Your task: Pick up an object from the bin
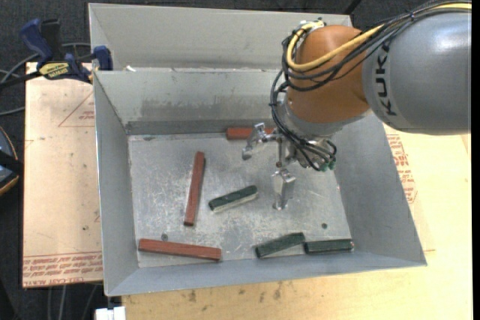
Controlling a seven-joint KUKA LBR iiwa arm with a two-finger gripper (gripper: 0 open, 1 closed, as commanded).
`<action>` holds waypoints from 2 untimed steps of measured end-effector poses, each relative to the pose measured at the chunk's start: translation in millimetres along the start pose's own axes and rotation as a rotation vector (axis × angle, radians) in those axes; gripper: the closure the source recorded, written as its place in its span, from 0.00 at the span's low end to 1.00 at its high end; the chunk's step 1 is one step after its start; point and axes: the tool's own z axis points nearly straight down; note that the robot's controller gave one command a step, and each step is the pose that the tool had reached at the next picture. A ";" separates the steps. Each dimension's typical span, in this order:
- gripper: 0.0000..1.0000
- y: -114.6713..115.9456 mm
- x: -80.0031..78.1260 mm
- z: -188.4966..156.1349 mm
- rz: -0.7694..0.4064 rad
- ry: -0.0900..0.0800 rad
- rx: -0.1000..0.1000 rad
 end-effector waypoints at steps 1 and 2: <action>1.00 17.3 -28.6 79.4 -0.005 -0.014 -0.002; 1.00 17.3 -28.5 79.4 -0.005 -0.014 -0.002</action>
Offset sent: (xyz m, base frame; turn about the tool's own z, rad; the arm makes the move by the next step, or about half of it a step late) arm 0.0000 0.0000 0.0000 0.0000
